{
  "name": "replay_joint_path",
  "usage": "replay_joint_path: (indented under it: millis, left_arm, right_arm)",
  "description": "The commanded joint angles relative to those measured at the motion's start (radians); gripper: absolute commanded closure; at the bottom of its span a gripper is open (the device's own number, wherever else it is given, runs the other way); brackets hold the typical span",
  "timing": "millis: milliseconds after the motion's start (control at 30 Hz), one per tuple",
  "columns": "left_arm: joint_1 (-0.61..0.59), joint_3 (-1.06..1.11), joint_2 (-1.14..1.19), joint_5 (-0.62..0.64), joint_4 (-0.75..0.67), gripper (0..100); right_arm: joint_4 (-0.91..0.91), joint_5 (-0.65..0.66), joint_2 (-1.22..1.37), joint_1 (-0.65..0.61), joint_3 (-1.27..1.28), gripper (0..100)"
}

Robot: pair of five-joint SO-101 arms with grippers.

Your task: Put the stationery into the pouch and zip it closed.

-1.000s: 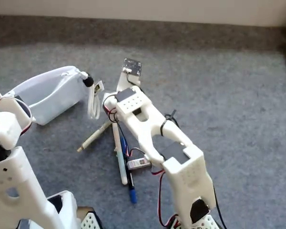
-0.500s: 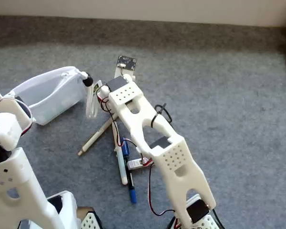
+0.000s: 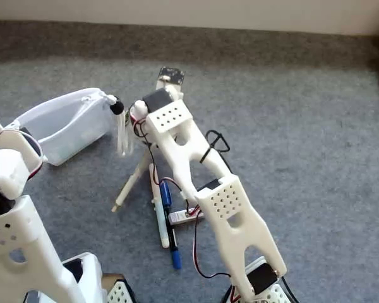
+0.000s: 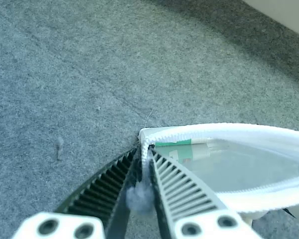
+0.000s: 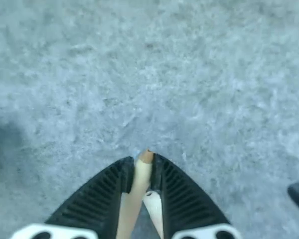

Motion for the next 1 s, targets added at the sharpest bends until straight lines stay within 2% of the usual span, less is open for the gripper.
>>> replay_joint_path:
  millis: [0, 167, 233, 333, 633, 967]
  left_arm:
    - [-0.008, -0.001, 0.001, -0.005, -0.012, 99]
    - [0.061, 0.002, -0.001, -0.005, -0.012, 99]
    - [0.079, 0.002, -0.001, -0.003, -0.012, 99]
    - [0.085, 0.002, -0.001, -0.003, -0.012, 99]
    - [0.087, 0.001, -0.001, 0.021, -0.012, 99]
    - [0.116, -0.002, -0.001, 0.025, -0.012, 99]
  right_arm:
    - [0.104, -0.002, -0.024, -0.012, -0.199, 99.4]
    - [0.124, 0.002, -0.031, -0.010, -0.337, 99.4]
    - [0.125, 0.049, -0.031, -0.010, -0.341, 99.4]
    - [0.127, 0.109, -0.033, -0.008, -0.346, 99.4]
    - [0.128, 0.175, -0.077, 0.028, -0.331, 99.5]
    - [0.125, 0.178, -0.464, 0.047, 0.174, 99.5]
